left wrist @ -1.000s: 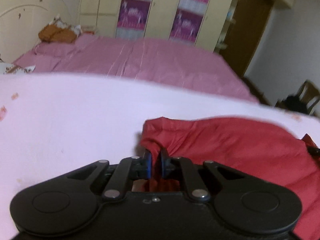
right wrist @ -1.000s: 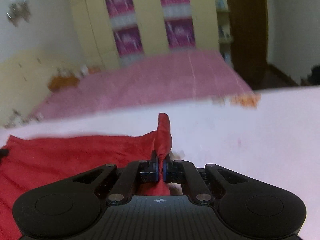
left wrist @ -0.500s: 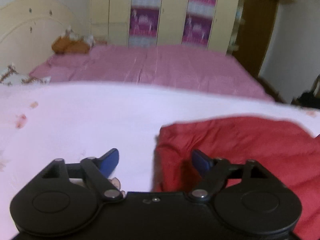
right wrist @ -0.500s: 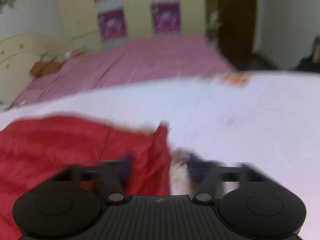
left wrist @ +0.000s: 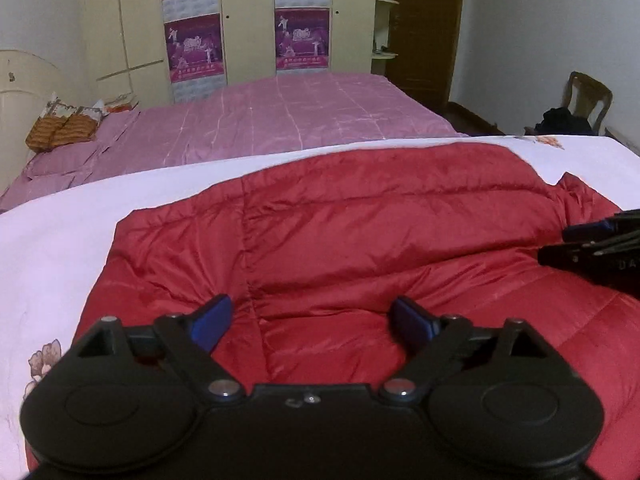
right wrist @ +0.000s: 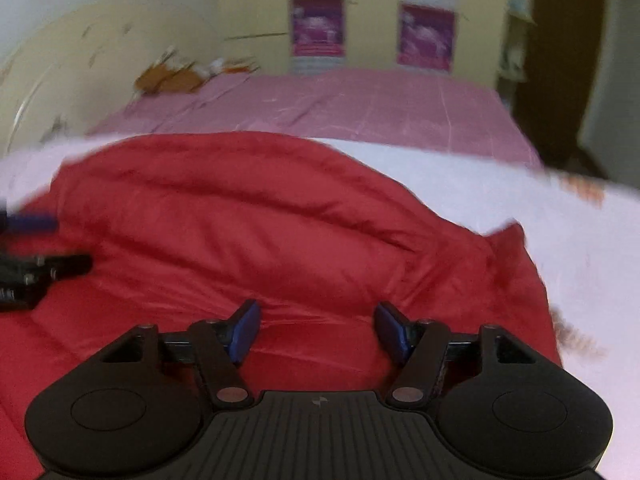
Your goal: Fold large clothes
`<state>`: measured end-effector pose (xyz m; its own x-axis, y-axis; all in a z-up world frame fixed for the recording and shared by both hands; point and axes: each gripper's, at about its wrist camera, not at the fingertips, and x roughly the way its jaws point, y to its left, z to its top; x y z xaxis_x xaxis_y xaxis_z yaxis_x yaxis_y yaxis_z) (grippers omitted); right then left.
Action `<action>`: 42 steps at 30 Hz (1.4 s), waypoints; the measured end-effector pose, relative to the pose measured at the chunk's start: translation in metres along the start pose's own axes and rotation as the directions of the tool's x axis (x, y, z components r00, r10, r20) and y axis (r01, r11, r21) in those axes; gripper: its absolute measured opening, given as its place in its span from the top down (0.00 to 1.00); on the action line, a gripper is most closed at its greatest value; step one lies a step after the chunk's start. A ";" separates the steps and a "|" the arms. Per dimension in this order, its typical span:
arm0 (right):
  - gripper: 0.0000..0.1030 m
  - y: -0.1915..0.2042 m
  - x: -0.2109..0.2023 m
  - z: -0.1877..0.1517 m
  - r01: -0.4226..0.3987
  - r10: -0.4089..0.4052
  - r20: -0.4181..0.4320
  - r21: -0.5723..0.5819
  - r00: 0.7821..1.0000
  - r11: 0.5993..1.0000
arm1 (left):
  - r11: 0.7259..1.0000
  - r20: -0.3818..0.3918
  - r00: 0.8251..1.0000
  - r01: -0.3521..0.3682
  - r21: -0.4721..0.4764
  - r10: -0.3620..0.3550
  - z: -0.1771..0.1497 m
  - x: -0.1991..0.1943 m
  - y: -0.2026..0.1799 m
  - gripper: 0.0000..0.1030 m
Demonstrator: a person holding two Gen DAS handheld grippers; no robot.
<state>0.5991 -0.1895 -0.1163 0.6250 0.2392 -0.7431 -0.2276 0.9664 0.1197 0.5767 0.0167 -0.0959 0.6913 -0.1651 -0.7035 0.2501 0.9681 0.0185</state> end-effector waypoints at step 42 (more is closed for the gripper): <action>0.41 -0.055 -0.214 -0.181 -0.208 0.110 0.180 0.754 0.978 0.623 | 0.591 0.127 0.992 0.110 -0.799 -0.012 -0.165 -0.185 0.058 0.30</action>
<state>0.3424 -0.3109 -0.0828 0.7203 0.3566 -0.5950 0.2907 0.6236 0.7257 0.3514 0.1347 -0.0817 0.7686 -0.1997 -0.6077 -0.3179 0.7052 -0.6338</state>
